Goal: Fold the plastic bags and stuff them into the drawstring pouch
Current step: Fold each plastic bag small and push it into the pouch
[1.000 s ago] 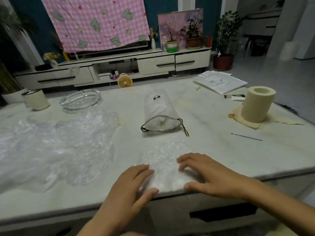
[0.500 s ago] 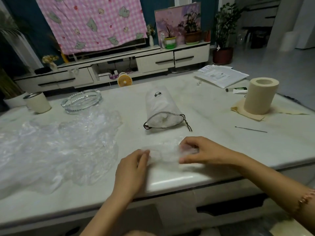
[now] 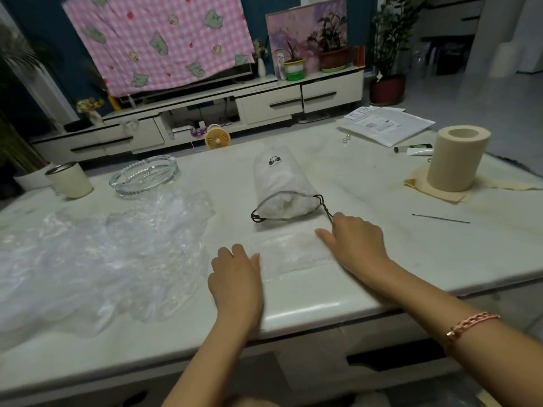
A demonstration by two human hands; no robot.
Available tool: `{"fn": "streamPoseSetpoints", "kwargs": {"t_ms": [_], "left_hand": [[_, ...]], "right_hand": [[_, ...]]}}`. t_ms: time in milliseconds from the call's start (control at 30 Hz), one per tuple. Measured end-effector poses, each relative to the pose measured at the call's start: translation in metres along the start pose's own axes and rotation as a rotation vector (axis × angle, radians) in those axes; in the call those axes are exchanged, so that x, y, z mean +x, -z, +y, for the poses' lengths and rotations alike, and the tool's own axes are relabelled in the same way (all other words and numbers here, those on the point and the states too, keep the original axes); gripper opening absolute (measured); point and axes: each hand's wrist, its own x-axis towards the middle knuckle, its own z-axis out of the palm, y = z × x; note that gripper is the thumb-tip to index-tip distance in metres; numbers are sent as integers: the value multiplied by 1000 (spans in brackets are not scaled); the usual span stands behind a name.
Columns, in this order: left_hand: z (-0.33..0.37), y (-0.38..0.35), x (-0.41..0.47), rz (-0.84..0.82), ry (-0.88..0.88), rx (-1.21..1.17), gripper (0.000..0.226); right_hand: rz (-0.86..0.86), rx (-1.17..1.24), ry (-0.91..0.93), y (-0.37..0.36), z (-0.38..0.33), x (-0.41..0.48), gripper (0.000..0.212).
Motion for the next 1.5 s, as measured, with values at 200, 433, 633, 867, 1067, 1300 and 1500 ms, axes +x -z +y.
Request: {"fn": "streamPoseSetpoints", "kwargs": {"t_ms": [200, 433, 633, 867, 1067, 1300, 1500], "left_hand": [[-8, 3, -2, -12, 21, -225, 39], [-42, 24, 15, -120, 176, -1020, 19], [-52, 39, 5, -207, 32, -962, 19], [-72, 40, -11, -317, 49, -751, 9], [-56, 46, -16, -209, 135, -805, 41], [-54, 38, -40, 16, -484, -606, 16], [-72, 15, -69, 22, -664, -467, 15]], "right_hand": [[20, 45, -15, 3, 26, 1, 30], [-292, 913, 76, 48, -6, 10, 7], [-653, 805, 321, 42, -61, 10, 53], [-532, 412, 490, 23, -81, 9, 43], [-397, 491, 486, 26, -49, -12, 56], [-226, 387, 805, 22, -19, -31, 27], [-363, 489, 738, 16, 1, -33, 17]]}}
